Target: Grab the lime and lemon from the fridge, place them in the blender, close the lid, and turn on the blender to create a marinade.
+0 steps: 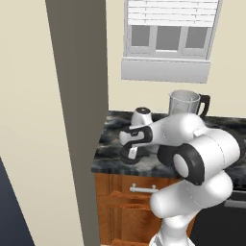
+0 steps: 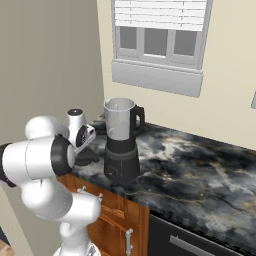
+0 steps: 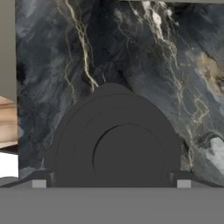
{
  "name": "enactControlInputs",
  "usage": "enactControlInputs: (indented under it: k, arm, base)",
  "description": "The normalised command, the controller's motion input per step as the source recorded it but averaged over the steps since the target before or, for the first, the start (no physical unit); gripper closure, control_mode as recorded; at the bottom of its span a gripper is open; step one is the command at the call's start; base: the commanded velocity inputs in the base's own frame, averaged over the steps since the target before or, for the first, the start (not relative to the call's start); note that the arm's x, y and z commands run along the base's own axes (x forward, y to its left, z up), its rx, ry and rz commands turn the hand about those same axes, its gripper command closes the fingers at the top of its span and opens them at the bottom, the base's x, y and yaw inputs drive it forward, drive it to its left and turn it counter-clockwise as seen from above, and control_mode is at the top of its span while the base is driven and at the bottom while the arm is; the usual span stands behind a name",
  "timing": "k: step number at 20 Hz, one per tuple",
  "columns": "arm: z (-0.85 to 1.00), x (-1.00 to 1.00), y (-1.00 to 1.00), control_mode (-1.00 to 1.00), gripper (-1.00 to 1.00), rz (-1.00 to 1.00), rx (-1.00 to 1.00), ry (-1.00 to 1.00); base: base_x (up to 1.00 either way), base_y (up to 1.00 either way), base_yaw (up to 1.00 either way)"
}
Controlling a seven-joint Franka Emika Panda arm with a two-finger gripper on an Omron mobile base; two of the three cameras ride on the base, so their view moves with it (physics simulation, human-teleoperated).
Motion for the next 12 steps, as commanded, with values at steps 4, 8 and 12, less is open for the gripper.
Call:
enactControlInputs:
  k: [4, 8, 12]
  arm:
    - [-0.17, 0.23, 0.05, -1.0, -1.0, 0.0, 0.0, 0.0]
    - [-0.17, 0.24, 0.05, -1.0, -1.0, 0.0, 0.0, 0.0]
    - [-0.22, 0.2, 0.03, -1.0, -1.0, 0.0, 0.0, 0.01]
  base:
    - [0.0, 0.0, 0.0]
    - [0.0, 0.0, 0.0]
    - [0.0, 0.0, 0.0]
